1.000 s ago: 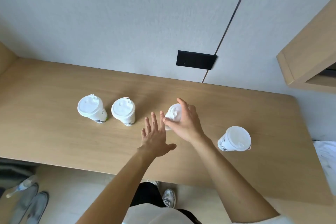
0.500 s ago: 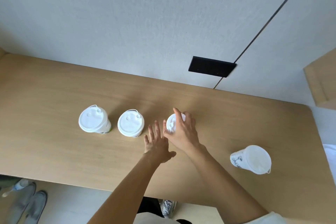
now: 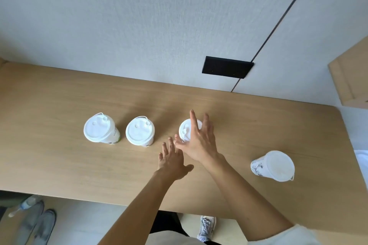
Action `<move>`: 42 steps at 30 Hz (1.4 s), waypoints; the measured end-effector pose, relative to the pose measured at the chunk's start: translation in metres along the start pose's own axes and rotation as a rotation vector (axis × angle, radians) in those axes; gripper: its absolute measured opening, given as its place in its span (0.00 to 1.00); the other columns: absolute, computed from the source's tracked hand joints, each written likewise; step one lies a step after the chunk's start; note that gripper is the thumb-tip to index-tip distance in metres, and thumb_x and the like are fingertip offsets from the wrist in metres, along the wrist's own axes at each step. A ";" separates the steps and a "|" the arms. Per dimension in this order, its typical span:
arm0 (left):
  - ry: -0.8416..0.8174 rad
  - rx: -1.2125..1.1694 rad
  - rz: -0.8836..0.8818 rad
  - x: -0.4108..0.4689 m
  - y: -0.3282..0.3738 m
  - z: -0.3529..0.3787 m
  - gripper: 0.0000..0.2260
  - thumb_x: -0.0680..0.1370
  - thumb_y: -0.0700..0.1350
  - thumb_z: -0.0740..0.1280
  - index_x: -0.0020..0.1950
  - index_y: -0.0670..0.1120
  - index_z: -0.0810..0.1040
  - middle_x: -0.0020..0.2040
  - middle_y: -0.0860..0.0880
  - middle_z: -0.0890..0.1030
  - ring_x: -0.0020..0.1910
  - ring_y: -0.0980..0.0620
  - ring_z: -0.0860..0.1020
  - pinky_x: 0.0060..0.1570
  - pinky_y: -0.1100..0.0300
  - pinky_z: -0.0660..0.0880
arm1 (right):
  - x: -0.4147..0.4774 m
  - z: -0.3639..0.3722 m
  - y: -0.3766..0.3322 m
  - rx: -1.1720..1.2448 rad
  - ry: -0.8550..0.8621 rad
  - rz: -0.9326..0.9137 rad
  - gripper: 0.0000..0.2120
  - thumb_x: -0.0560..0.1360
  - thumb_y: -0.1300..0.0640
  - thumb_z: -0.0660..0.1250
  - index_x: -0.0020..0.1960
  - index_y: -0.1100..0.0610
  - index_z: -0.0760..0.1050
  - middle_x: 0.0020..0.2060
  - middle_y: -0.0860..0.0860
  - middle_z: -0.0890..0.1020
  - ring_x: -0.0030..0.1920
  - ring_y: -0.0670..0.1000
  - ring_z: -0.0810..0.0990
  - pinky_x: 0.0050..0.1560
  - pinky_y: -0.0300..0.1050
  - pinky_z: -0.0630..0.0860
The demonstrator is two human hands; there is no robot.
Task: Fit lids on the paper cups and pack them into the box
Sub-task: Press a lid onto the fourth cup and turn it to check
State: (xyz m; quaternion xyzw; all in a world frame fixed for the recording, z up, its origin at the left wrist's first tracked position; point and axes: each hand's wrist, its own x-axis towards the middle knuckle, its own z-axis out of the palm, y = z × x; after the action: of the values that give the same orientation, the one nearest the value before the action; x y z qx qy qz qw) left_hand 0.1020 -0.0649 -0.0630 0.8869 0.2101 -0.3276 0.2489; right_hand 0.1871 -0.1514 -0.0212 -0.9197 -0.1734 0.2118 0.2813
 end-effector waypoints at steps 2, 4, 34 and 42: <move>-0.015 -0.022 -0.009 -0.010 0.006 0.008 0.51 0.79 0.62 0.68 0.83 0.44 0.33 0.84 0.41 0.35 0.83 0.35 0.39 0.80 0.40 0.52 | -0.011 -0.010 0.004 -0.069 -0.020 0.015 0.56 0.70 0.33 0.75 0.84 0.44 0.42 0.83 0.64 0.47 0.82 0.67 0.50 0.79 0.64 0.58; -0.040 -0.022 -0.007 -0.023 0.016 0.019 0.52 0.79 0.62 0.68 0.82 0.42 0.32 0.84 0.41 0.37 0.83 0.34 0.41 0.80 0.40 0.53 | -0.024 -0.027 0.010 -0.104 -0.032 0.001 0.57 0.70 0.32 0.73 0.85 0.45 0.42 0.83 0.63 0.46 0.83 0.66 0.48 0.80 0.62 0.56; 0.112 0.071 -0.014 -0.068 0.189 0.132 0.55 0.76 0.64 0.69 0.80 0.51 0.26 0.81 0.44 0.27 0.81 0.37 0.30 0.80 0.35 0.46 | -0.137 -0.107 0.181 -0.123 -0.046 -0.033 0.44 0.79 0.43 0.68 0.86 0.51 0.48 0.82 0.61 0.54 0.80 0.63 0.55 0.75 0.55 0.66; 0.094 0.036 -0.061 -0.088 0.159 0.149 0.51 0.77 0.64 0.68 0.83 0.52 0.32 0.80 0.43 0.26 0.80 0.37 0.30 0.80 0.36 0.43 | -0.157 -0.078 0.172 -0.218 -0.063 -0.112 0.44 0.78 0.41 0.67 0.86 0.51 0.48 0.82 0.62 0.52 0.81 0.64 0.54 0.74 0.58 0.69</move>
State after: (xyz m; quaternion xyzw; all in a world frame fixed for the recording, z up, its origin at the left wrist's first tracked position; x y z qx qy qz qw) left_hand 0.0549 -0.2943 -0.0530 0.8989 0.2427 -0.2966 0.2125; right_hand 0.1256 -0.3891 -0.0182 -0.9267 -0.2554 0.2042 0.1855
